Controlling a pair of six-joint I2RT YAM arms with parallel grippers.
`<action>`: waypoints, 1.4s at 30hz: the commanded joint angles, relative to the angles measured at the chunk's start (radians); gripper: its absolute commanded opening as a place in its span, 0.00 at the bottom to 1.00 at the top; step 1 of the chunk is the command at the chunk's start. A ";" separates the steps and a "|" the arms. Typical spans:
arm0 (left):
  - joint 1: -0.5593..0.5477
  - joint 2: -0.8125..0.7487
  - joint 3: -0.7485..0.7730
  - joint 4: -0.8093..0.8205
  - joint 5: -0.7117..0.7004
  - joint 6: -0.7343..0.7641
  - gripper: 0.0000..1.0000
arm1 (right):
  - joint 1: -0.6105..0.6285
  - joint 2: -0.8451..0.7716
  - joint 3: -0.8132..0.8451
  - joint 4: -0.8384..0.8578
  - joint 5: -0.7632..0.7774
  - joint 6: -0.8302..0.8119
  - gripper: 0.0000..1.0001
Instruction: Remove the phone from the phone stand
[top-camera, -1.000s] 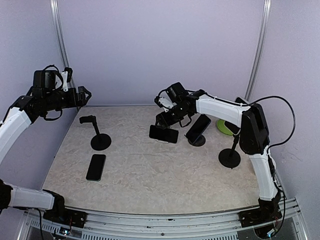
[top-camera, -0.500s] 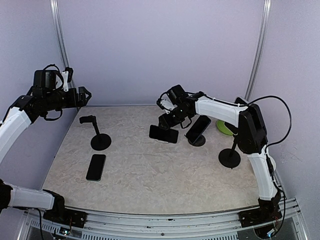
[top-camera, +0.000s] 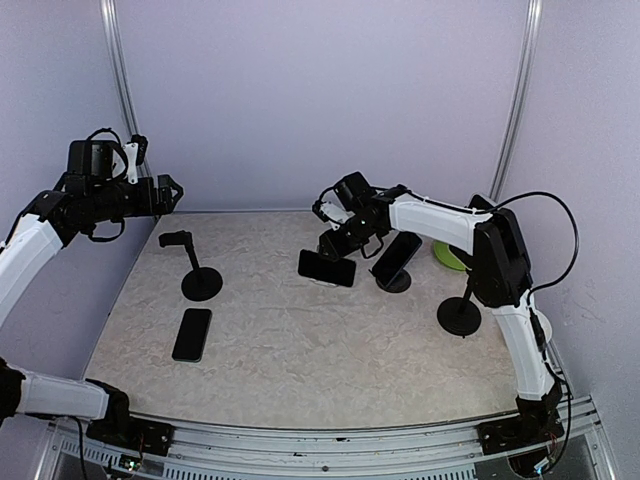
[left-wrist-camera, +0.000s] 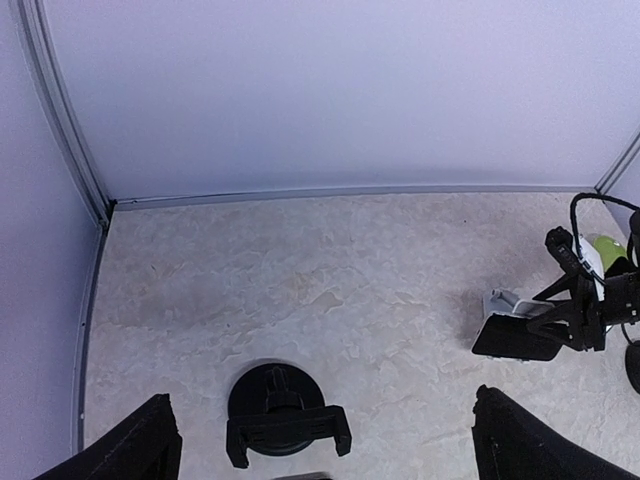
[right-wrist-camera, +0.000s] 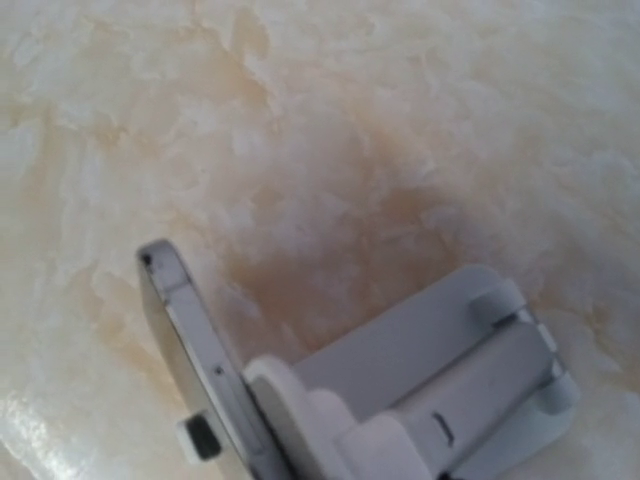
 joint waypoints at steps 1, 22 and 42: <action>-0.005 0.006 0.030 0.003 -0.015 0.017 0.99 | -0.006 0.021 0.026 -0.035 -0.074 -0.032 0.48; -0.005 0.013 0.038 0.018 -0.002 0.013 0.99 | -0.006 0.044 0.019 -0.069 -0.210 -0.080 0.39; -0.006 0.018 0.031 0.024 0.003 0.024 0.99 | -0.036 0.044 0.041 -0.054 -0.214 -0.009 0.21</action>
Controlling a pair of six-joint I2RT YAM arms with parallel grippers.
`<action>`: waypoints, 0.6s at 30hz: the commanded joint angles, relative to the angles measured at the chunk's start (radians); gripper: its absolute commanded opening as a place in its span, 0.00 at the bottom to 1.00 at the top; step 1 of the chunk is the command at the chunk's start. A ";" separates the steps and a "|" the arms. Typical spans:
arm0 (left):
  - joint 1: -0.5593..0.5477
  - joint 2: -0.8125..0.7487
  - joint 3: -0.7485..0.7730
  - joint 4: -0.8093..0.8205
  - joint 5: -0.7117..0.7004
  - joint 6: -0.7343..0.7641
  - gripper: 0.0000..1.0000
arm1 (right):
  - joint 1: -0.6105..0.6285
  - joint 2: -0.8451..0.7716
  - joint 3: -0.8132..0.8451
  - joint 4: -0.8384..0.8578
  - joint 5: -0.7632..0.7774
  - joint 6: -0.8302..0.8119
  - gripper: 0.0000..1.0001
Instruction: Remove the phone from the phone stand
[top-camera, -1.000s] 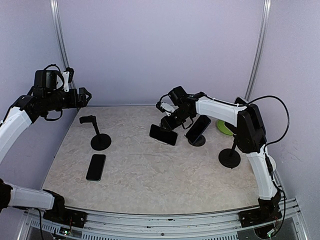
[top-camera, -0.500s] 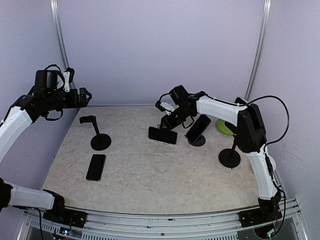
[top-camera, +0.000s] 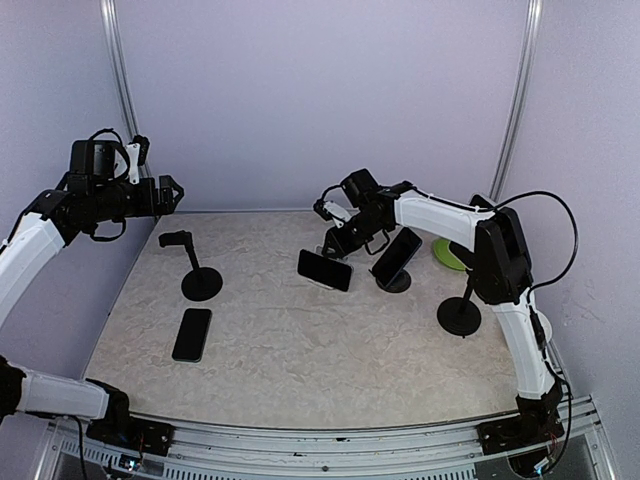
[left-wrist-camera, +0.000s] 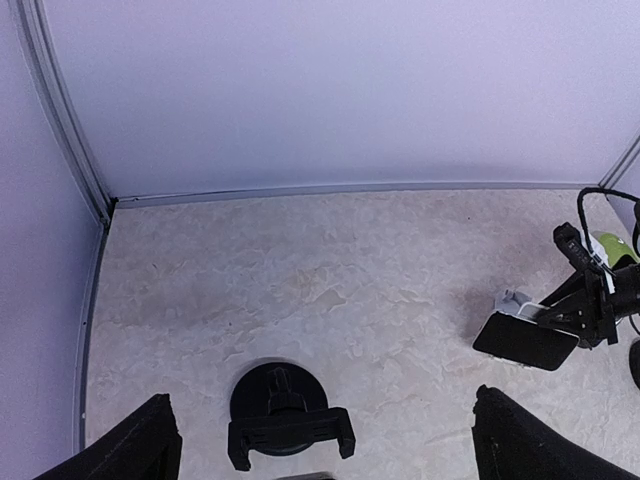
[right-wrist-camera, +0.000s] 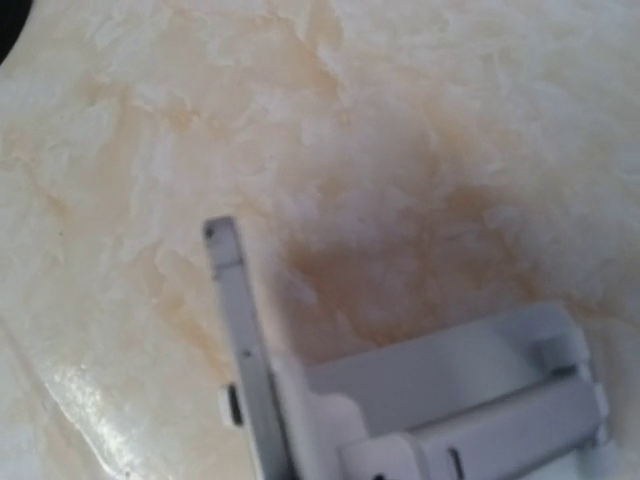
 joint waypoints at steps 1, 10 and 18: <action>-0.005 0.005 0.030 0.023 0.009 0.019 0.99 | -0.009 0.032 0.016 -0.019 -0.040 0.029 0.20; -0.010 0.004 0.047 0.018 0.025 0.024 0.99 | -0.011 0.032 0.023 -0.023 -0.075 0.031 0.00; -0.083 -0.010 0.071 0.006 0.003 0.063 0.99 | -0.011 0.014 0.024 -0.002 -0.138 0.049 0.00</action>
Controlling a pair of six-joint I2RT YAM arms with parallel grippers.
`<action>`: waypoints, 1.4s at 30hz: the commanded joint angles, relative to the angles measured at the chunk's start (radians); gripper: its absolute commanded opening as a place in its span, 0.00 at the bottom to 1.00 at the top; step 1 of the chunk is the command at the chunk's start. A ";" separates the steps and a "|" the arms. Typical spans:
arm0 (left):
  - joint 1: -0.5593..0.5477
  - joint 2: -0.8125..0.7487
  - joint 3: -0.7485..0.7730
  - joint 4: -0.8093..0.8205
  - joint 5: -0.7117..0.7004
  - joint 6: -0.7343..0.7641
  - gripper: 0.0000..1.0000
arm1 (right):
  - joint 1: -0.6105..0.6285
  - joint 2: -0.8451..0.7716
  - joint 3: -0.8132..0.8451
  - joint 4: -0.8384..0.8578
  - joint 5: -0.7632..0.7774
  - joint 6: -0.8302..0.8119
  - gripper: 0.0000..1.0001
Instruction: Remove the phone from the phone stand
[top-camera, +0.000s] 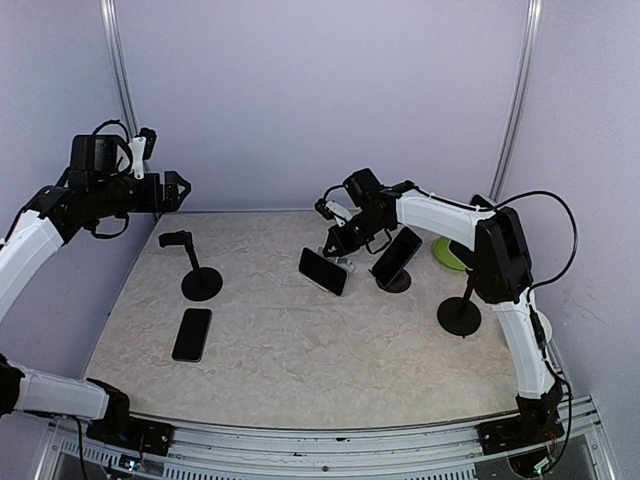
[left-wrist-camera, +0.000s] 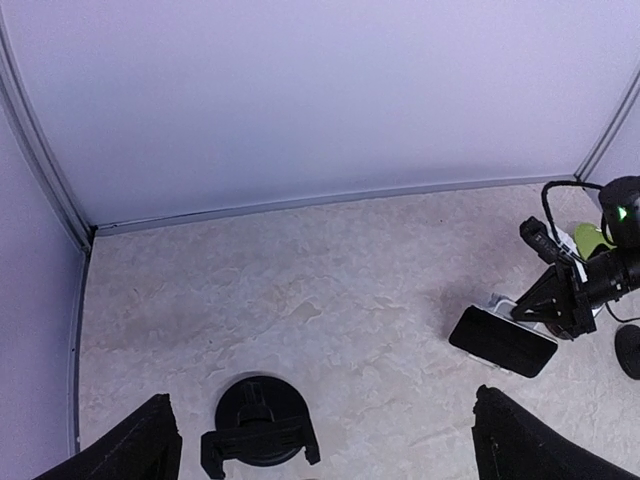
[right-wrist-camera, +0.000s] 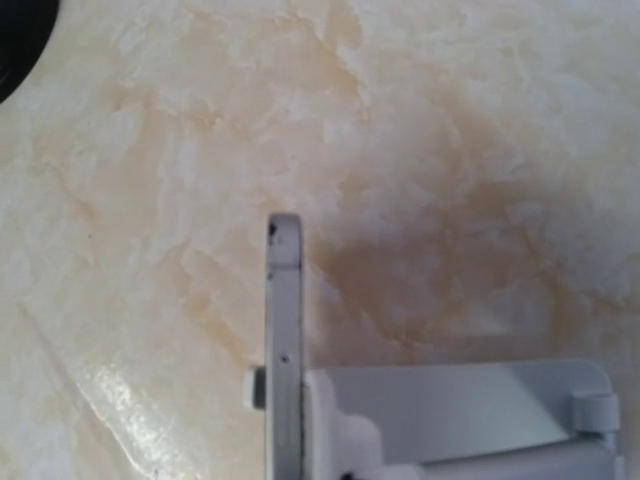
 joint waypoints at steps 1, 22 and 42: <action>-0.052 -0.013 0.040 0.004 -0.014 0.043 0.99 | 0.005 0.006 0.019 0.003 -0.083 0.023 0.00; -0.451 -0.168 -0.243 0.125 0.053 0.377 0.99 | 0.046 -0.062 0.019 -0.019 -0.326 0.003 0.00; -0.708 -0.169 -0.442 0.004 -0.053 0.826 0.99 | 0.221 -0.184 -0.061 -0.138 -0.426 0.015 0.00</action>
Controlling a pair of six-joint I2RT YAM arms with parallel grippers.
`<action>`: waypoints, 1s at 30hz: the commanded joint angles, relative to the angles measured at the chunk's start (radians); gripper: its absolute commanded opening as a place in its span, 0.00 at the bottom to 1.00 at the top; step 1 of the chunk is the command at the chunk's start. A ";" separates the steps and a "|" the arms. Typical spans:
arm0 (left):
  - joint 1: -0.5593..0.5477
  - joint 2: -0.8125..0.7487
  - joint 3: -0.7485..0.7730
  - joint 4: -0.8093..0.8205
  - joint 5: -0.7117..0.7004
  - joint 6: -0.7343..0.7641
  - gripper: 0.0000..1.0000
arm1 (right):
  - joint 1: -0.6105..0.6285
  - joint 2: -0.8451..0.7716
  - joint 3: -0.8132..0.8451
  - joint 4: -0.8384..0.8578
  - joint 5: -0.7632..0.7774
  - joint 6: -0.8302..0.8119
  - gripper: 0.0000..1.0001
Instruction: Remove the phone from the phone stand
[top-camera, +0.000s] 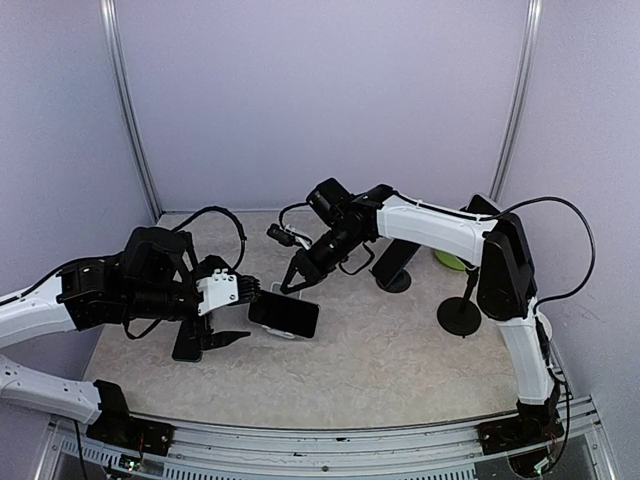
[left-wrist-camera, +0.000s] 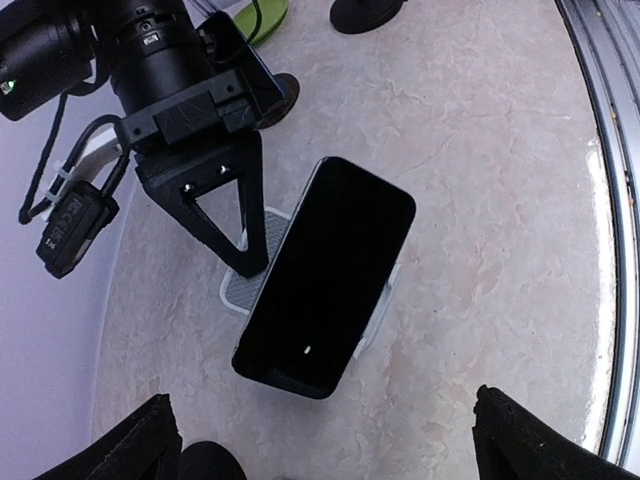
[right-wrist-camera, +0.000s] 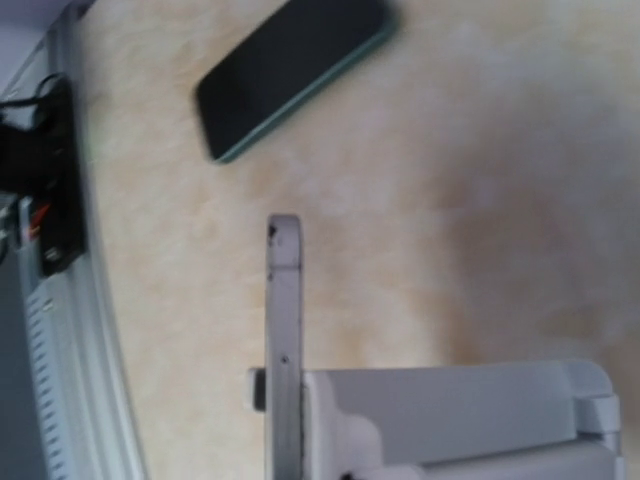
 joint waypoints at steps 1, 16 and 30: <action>-0.016 -0.004 -0.035 -0.040 -0.030 0.104 0.99 | 0.028 -0.093 -0.023 -0.023 -0.100 0.009 0.00; -0.045 0.069 -0.069 -0.101 -0.102 0.177 0.99 | 0.076 -0.127 -0.073 -0.047 -0.212 0.083 0.00; -0.074 0.124 -0.077 -0.068 -0.151 0.200 0.99 | 0.106 -0.126 -0.054 -0.040 -0.252 0.109 0.00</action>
